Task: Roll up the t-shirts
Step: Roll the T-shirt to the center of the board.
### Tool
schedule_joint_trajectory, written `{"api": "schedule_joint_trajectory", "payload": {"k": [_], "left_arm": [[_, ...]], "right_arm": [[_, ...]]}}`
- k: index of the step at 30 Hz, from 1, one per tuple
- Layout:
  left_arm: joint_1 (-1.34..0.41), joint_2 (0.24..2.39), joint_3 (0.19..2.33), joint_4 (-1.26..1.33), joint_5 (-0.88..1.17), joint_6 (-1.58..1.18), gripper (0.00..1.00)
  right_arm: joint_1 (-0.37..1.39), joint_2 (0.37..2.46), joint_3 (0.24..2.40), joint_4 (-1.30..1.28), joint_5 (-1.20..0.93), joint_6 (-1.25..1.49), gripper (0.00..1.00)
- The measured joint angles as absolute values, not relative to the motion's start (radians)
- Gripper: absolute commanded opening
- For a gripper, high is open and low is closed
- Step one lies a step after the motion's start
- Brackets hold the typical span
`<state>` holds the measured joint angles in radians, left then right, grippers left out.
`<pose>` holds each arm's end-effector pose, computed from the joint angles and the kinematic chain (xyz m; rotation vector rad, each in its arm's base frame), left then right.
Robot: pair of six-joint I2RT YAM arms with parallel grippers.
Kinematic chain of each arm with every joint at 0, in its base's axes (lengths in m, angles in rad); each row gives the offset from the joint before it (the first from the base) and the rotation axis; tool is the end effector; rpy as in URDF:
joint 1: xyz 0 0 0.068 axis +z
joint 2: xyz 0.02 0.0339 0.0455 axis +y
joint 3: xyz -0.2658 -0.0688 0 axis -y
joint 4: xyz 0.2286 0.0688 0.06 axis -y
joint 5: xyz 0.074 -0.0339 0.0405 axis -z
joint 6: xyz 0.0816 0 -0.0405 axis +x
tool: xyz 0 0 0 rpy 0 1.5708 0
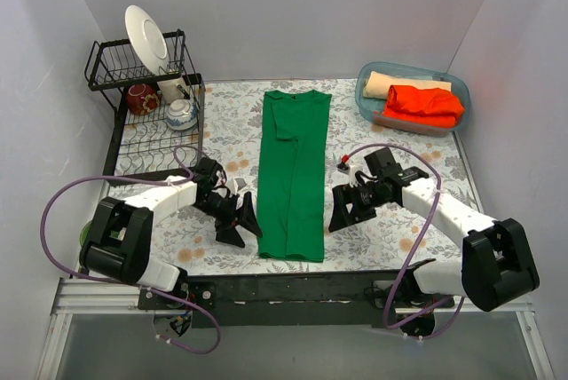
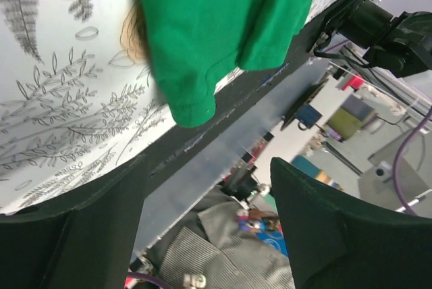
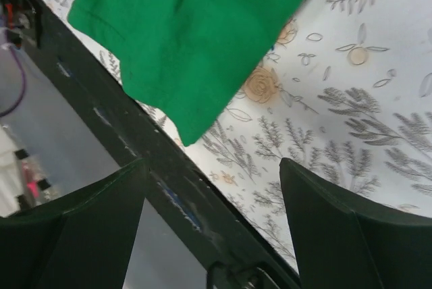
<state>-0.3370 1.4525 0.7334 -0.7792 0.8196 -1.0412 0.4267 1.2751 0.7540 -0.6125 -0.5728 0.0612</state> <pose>0.1780 -0.1256 0.1427 0.8335 -2.3838 0.9048 0.1920 0.1359 0.1768 -0.6675 2.6353 0.9208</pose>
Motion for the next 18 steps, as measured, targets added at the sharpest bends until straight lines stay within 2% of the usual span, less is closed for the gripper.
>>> {"api": "schedule_joint_trajectory", "payload": {"k": [7, 11, 15, 18], "left_arm": [[-0.337, 1.435, 0.644, -0.633, 0.861, -1.144, 0.56], [-0.337, 1.45, 0.629, -0.56, 0.87, -1.177, 0.42], [-0.337, 1.488, 0.598, -0.493, 0.889, -1.209, 0.41], [-0.347, 1.52, 0.577, -0.472, 0.892, -1.228, 0.44]], "right_arm": [[0.426, 1.281, 0.616, -0.473, -0.68, 0.197, 0.81], [0.426, 1.32, 0.562, -0.416, -0.699, 0.252, 0.78], [0.426, 1.344, 0.522, -0.371, -0.723, 0.298, 0.76], [0.421, 1.347, 0.514, -0.347, -0.736, 0.318, 0.76]]}}
